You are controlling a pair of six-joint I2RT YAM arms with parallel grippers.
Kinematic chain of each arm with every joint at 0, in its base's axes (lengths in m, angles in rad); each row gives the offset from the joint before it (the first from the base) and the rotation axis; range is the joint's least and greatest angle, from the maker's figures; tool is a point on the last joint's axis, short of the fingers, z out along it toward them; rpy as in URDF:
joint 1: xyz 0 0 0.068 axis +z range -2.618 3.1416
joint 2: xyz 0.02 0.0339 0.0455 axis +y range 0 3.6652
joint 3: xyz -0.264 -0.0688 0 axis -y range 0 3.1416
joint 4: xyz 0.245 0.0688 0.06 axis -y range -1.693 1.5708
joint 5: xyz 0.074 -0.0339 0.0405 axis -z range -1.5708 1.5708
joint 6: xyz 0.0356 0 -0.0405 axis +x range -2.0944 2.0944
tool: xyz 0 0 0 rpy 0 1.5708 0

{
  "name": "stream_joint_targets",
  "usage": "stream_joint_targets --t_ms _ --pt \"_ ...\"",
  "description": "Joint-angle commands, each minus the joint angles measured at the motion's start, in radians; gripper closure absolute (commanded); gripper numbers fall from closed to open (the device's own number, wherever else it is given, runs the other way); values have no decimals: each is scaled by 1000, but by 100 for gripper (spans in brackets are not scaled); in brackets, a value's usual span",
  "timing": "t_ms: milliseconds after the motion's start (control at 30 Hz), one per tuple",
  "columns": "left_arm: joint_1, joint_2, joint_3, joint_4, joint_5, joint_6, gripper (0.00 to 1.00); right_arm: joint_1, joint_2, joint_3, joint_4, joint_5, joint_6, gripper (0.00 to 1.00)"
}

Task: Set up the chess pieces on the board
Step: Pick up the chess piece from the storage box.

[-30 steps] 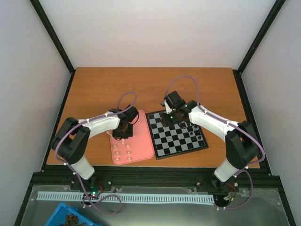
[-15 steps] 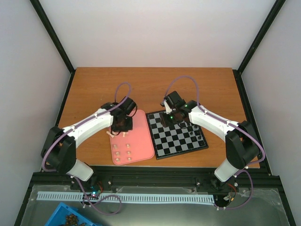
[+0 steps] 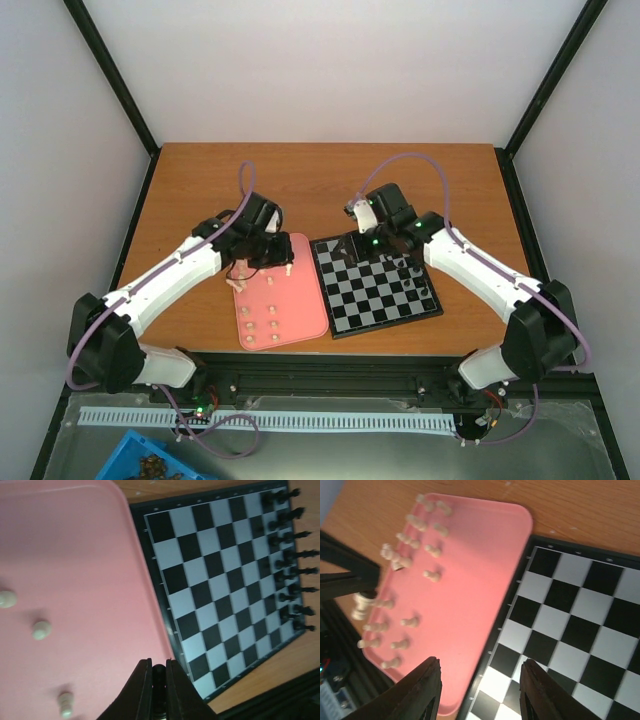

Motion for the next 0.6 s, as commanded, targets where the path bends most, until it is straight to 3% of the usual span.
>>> stream_joint_targets --t_ms 0,133,367,567 --pt "53 -5 -15 110 148 -66 99 -3 -28 -24 53 -175 -40 56" --pt "134 -15 -82 220 269 -142 99 -3 -23 -43 66 -267 -55 57" --pt "218 1 -119 323 436 -150 99 -3 -4 -36 89 -371 -64 53" --pt "223 32 -141 347 552 -54 99 -3 24 -9 64 -371 -96 50"
